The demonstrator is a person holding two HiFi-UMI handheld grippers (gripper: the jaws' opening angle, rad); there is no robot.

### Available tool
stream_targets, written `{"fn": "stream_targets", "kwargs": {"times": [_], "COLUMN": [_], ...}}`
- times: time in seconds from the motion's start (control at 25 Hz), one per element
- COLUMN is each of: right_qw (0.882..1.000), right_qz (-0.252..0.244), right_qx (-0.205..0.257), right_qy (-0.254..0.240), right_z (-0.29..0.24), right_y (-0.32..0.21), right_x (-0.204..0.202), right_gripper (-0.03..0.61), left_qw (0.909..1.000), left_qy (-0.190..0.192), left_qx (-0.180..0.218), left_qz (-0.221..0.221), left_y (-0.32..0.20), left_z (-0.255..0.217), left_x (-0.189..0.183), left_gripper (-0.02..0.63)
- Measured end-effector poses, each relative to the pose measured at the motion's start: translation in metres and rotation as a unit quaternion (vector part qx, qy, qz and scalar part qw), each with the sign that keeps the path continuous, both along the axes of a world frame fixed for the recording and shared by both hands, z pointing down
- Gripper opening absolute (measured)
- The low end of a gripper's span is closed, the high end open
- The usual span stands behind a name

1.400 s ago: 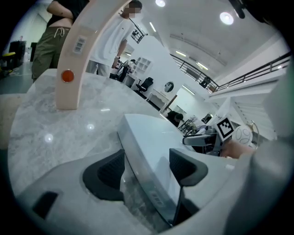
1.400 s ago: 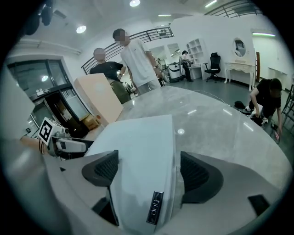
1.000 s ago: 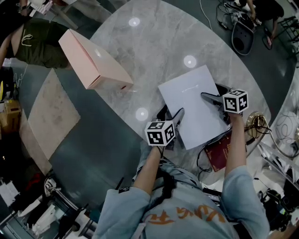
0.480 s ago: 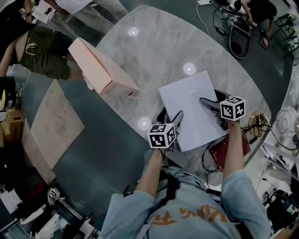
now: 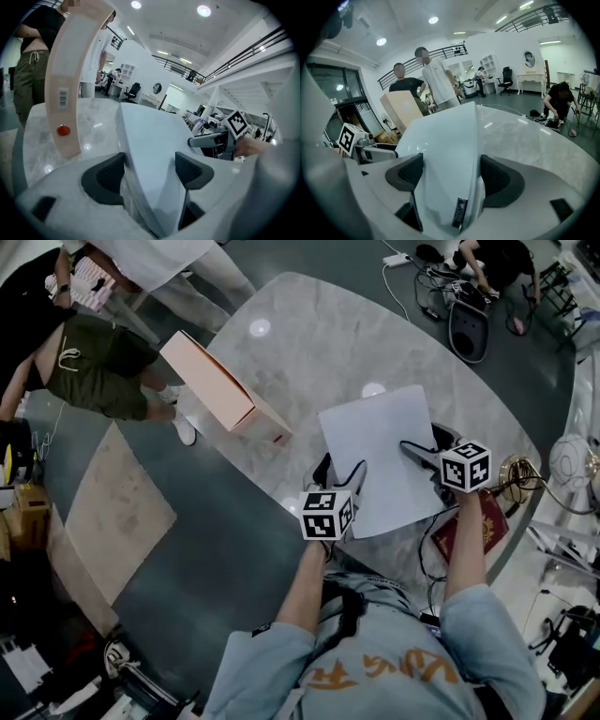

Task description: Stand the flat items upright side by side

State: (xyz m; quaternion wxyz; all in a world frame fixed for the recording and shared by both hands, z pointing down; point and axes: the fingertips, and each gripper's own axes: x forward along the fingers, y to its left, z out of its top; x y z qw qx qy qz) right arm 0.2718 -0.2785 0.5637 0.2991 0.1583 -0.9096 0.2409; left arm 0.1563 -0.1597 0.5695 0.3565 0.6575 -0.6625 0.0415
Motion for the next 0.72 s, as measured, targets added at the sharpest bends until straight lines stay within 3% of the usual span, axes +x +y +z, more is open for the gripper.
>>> {"fn": "stream_targets", "kwargs": {"times": [0.44, 0.72], "right_qw": [0.997, 0.993], "right_qz": [0.053, 0.078], "right_qx": [0.055, 0.084], "right_qy": [-0.016, -0.019], "right_z": [-0.038, -0.054], "right_y": [0.010, 0.015], "right_x": [-0.010, -0.016], "right_gripper": [0.387, 0.387], "left_qw": [0.9961, 0.9931], "left_qy": [-0.063, -0.078], "left_qx": [0.039, 0.059], "left_qz": [0.048, 0.064], "left_y": [-0.010, -0.016], "left_z": [-0.039, -0.055], "left_x": [-0.024, -0.038], "left_gripper": [0.351, 0.350]}}
